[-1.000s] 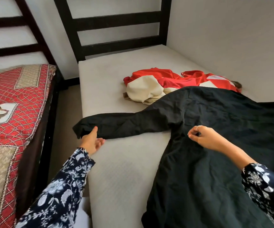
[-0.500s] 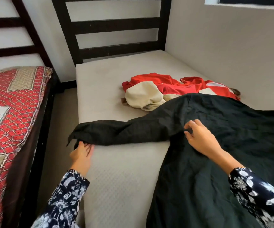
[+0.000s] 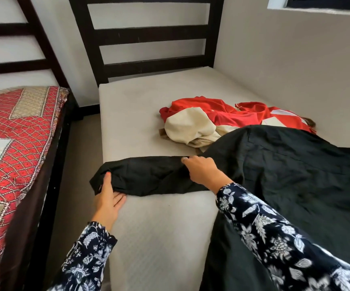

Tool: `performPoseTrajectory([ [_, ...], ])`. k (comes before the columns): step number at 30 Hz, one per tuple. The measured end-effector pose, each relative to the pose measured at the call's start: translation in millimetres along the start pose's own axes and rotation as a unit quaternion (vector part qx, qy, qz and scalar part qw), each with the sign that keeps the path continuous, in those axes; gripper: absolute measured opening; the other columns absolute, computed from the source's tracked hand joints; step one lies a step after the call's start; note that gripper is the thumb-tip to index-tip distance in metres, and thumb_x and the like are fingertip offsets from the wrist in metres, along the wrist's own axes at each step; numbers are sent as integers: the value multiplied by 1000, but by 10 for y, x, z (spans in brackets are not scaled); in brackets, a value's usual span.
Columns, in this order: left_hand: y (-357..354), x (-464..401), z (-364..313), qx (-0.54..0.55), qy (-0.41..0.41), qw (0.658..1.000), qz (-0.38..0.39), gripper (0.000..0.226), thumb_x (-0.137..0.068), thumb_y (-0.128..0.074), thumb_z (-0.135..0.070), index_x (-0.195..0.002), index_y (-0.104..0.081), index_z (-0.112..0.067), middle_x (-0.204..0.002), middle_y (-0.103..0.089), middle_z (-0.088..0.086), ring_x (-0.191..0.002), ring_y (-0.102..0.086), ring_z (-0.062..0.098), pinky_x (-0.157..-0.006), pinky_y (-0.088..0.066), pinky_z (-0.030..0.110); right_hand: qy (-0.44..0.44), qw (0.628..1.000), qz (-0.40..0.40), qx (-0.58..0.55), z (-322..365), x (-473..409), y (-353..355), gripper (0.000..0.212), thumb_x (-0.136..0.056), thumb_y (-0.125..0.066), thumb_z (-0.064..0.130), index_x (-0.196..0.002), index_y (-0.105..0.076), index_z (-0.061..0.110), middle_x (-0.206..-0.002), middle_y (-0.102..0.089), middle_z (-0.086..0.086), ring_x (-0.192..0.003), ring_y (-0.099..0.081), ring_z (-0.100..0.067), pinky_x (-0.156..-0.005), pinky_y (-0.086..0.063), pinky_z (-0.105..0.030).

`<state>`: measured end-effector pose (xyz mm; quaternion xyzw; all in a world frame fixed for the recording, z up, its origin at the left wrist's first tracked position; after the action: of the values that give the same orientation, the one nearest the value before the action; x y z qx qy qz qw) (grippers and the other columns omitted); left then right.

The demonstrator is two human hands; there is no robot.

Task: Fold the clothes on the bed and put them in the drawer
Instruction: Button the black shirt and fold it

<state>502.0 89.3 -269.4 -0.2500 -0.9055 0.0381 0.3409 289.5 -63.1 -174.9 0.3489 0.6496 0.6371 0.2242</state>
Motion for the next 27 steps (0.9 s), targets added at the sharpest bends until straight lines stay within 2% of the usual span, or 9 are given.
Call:
performPoseTrajectory([
  [3,13,-131,-115,-38,8,999,-3,45,-88,-68,-23,-127,-48,-11,-124,-57,14,-96,-62,26,-86,-51,34,-31,995,-81,-40,0,31,173,27,-89,-49,3,-114,-56,10,-115,-59,-10,-106,-58,-32,-69,-35,-35],
  [5,-28,-236,-193,5,13,1000,-6,22,-90,-63,-14,-111,-55,-14,-125,-58,11,-79,-61,20,-73,-53,31,-30,963,-261,-68,-27,142,477,26,-78,-58,-1,-103,-59,7,-99,-62,-9,-91,-62,-33,-61,-38,-33],
  [8,-186,-263,-496,136,-43,990,5,19,-92,-62,-23,-109,-56,-19,-119,-59,3,-86,-63,16,-61,-55,28,24,900,-432,-62,10,365,680,25,-71,-68,0,-94,-61,8,-87,-61,-8,-72,-62,-30,-58,-47,-34],
  [10,-299,-311,-720,218,-72,973,8,37,-90,-65,-30,-124,-55,-21,-119,-63,-1,-99,-65,19,-71,-57,34,45,916,-386,-95,8,440,574,37,-81,-63,4,-117,-58,10,-118,-58,-9,-85,-62,-30,-67,-51,-37],
  [13,-361,-508,-866,181,-73,980,28,41,-87,-67,-19,-126,-59,-12,-117,-65,12,-110,-62,32,-88,-51,43,32,967,-243,-63,-75,525,69,82,-81,-64,11,-150,-22,24,-158,-20,-13,-104,-57,-32,-83,-51,-39],
  [16,-383,-878,-777,-112,-99,987,60,53,-72,-75,-4,-121,-58,4,-114,-60,28,-111,-57,45,-95,-43,47,-35,980,-195,-30,-326,644,-291,101,-66,-76,18,-150,-20,27,-156,-23,-20,-106,-59,-32,-82,-51,-40],
  [19,-305,-706,-818,122,-40,988,-87,95,-64,-77,-17,-144,-30,3,-143,-42,21,-129,-44,36,-108,-36,38,-71,968,-231,-70,-591,731,-352,89,-69,-81,26,-144,-35,17,-149,-35,-24,-110,-60,-36,-88,-51,-44],
  [22,-283,-399,-796,153,-105,972,-146,84,-89,-57,-9,-150,1,-3,-149,-33,17,-130,-42,29,-103,-36,30,-91,957,-245,-128,-713,722,-305,66,-90,-63,31,-146,-34,12,-153,-29,-20,-120,-54,-38,-97,-46,-44],
  [27,-85,-577,-757,-26,-18,999,-43,61,-87,-69,-24,-139,-38,-16,-139,-48,9,-118,-53,27,-94,-49,44,-55,983,-100,-147,-721,534,-434,64,-99,-40,47,-153,-16,21,-160,-18,-7,-145,-23,-25,-116,-22,-37],
])
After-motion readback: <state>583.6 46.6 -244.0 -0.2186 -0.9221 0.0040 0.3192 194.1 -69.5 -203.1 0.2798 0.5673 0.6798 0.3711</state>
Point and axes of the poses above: each hand's wrist, its own x-axis away from the middle knuckle, its own y-axis out of the back of the hand, z = x × y, the point moved 5 cm from there along -x, towards the middle knuckle
